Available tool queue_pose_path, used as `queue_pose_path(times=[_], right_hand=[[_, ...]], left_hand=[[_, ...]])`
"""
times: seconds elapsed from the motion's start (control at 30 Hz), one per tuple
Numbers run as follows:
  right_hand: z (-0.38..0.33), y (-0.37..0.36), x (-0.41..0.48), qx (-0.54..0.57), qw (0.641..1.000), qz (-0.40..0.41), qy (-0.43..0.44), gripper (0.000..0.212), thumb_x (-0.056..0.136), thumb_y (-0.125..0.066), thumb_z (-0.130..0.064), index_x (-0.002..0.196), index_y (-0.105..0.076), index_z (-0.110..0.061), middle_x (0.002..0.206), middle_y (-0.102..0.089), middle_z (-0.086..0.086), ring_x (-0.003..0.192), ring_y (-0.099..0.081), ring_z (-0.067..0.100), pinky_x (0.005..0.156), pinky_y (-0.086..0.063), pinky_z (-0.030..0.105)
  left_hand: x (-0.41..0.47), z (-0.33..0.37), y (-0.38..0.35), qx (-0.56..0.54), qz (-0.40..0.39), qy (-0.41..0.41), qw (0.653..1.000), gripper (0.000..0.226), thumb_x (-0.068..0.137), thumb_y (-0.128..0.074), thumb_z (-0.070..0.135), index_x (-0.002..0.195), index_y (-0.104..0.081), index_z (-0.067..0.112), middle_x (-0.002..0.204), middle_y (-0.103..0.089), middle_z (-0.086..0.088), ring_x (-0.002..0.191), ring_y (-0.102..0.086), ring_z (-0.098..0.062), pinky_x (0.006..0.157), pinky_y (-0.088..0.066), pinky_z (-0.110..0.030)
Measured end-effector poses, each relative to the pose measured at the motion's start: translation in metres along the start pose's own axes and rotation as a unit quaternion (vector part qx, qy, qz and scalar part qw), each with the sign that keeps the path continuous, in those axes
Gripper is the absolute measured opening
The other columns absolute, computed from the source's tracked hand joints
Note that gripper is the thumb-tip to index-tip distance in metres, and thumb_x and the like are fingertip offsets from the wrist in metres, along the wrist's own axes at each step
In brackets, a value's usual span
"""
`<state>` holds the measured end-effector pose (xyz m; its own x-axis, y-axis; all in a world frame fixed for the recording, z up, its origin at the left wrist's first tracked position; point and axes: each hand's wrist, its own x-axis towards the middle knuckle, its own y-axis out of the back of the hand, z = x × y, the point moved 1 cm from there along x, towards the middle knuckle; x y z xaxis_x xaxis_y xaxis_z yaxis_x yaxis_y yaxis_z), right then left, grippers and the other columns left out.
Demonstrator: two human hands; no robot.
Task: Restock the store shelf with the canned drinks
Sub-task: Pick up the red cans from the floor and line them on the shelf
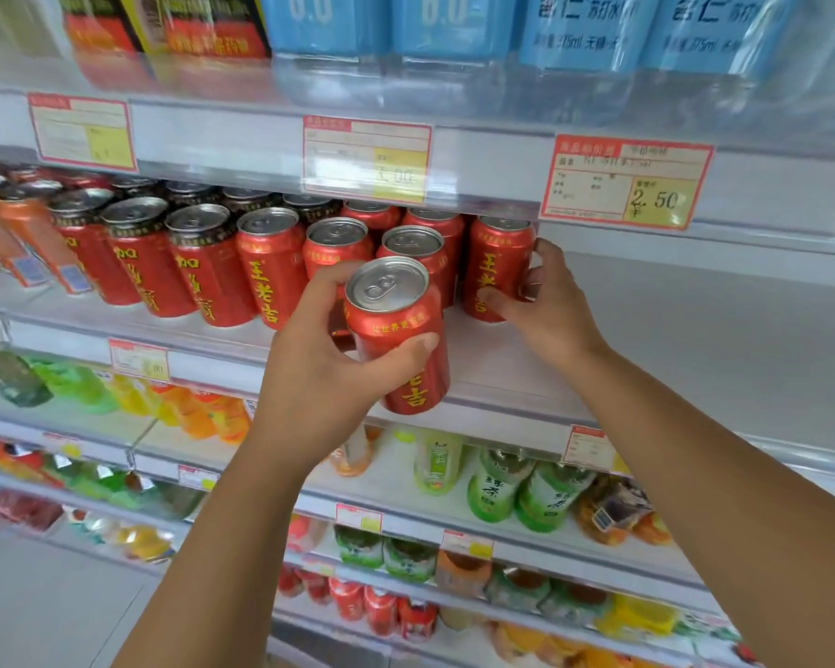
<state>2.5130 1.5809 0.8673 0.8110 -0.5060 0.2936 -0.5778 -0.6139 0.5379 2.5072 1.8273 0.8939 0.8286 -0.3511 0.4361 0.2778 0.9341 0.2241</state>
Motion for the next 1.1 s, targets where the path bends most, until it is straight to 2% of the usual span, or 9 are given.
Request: queue_pose_path(times=[0.17,0.3,0.37,0.47,0.57,0.67,0.8,0.9,1.1], right_hand=[[-0.009,0.005,-0.008,0.001,1.0,-0.018,-0.011,0.076,0.083,-0.073,-0.033,0.145,-0.03,-0.022,0.136,-0.05,0.007,0.123,-0.051,0.024,0.104,-0.042,0.041],[-0.024,0.023,-0.055,0.047,0.998,0.022,0.033,0.061,0.085,-0.064,-0.019,0.14,-0.038,-0.025,0.126,-0.054,-0.003,0.115,-0.051,0.006,0.104,-0.042,0.033],[-0.033,0.026,-0.085,0.074,0.993,-0.06,0.07,0.07,0.078,-0.063,-0.017,0.141,-0.036,-0.031,0.134,-0.051,-0.009,0.123,-0.046,-0.002,0.107,-0.036,0.019],[-0.044,0.023,-0.1,0.108,0.983,-0.114,0.093,0.074,0.075,-0.078,-0.017,0.13,-0.036,-0.045,0.13,-0.052,-0.021,0.116,-0.046,-0.016,0.091,-0.034,0.0],[-0.042,0.021,-0.089,0.124,0.989,-0.05,0.058,0.07,0.067,-0.086,-0.018,0.122,-0.045,-0.033,0.112,-0.061,-0.021,0.097,-0.059,-0.013,0.079,-0.047,0.008],[-0.034,0.023,-0.076,0.105,0.994,-0.026,0.031,0.067,0.065,-0.087,-0.024,0.12,-0.049,-0.026,0.108,-0.064,-0.016,0.092,-0.063,-0.005,0.077,-0.051,0.017],[-0.026,0.017,-0.068,0.056,0.998,-0.017,0.003,0.071,0.061,-0.089,-0.031,0.118,-0.048,-0.027,0.106,-0.063,-0.016,0.094,-0.061,-0.002,0.076,-0.047,0.017],[-0.023,0.01,-0.065,0.032,0.999,-0.031,-0.011,0.072,0.062,-0.088,-0.033,0.121,-0.046,-0.026,0.109,-0.061,-0.013,0.097,-0.061,0.005,0.082,-0.048,0.025],[-0.028,-0.001,-0.059,0.0,1.0,-0.02,-0.008,0.084,0.065,-0.086,-0.039,0.127,-0.033,-0.023,0.118,-0.057,-0.006,0.101,-0.059,0.012,0.082,-0.046,0.027]], left_hand=[[0.002,0.004,-0.01,-0.005,-0.006,0.004,1.0,0.055,0.067,-0.083,0.032,0.116,-0.058,0.03,0.1,-0.071,0.016,0.092,-0.067,-0.003,0.079,-0.051,-0.018],[0.005,0.007,-0.024,-0.007,-0.015,-0.002,1.0,0.056,0.07,-0.087,0.024,0.117,-0.057,0.029,0.1,-0.071,0.017,0.092,-0.067,-0.001,0.077,-0.049,-0.014],[0.008,0.009,-0.032,-0.006,-0.017,-0.009,1.0,0.057,0.07,-0.087,0.025,0.118,-0.057,0.03,0.101,-0.071,0.017,0.093,-0.067,-0.001,0.079,-0.051,-0.018],[0.015,0.014,-0.05,0.016,-0.019,-0.023,0.999,0.063,0.066,-0.088,0.035,0.12,-0.057,0.033,0.102,-0.07,0.018,0.094,-0.067,0.002,0.085,-0.055,-0.026],[0.023,0.017,-0.064,0.024,-0.043,-0.029,0.998,0.071,0.069,-0.087,0.037,0.131,-0.053,0.03,0.108,-0.07,0.016,0.099,-0.065,0.005,0.089,-0.053,-0.022],[0.022,0.005,-0.062,0.022,-0.08,-0.026,0.996,0.074,0.075,-0.082,0.038,0.139,-0.049,0.025,0.12,-0.067,0.013,0.107,-0.062,0.005,0.094,-0.05,-0.018],[0.005,-0.031,-0.041,0.191,-0.033,-0.065,0.979,0.052,0.079,-0.071,0.054,0.123,-0.065,0.028,0.111,-0.068,0.015,0.105,-0.059,-0.002,0.09,-0.049,-0.023],[-0.001,-0.062,-0.032,0.299,-0.006,-0.139,0.944,0.054,0.075,-0.061,0.063,0.111,-0.072,0.024,0.103,-0.073,0.007,0.099,-0.061,-0.016,0.084,-0.049,-0.032],[-0.002,-0.09,-0.037,0.275,0.032,-0.201,0.94,0.037,0.073,-0.073,0.058,0.09,-0.076,0.026,0.091,-0.072,0.013,0.087,-0.062,-0.016,0.084,-0.045,-0.034]])
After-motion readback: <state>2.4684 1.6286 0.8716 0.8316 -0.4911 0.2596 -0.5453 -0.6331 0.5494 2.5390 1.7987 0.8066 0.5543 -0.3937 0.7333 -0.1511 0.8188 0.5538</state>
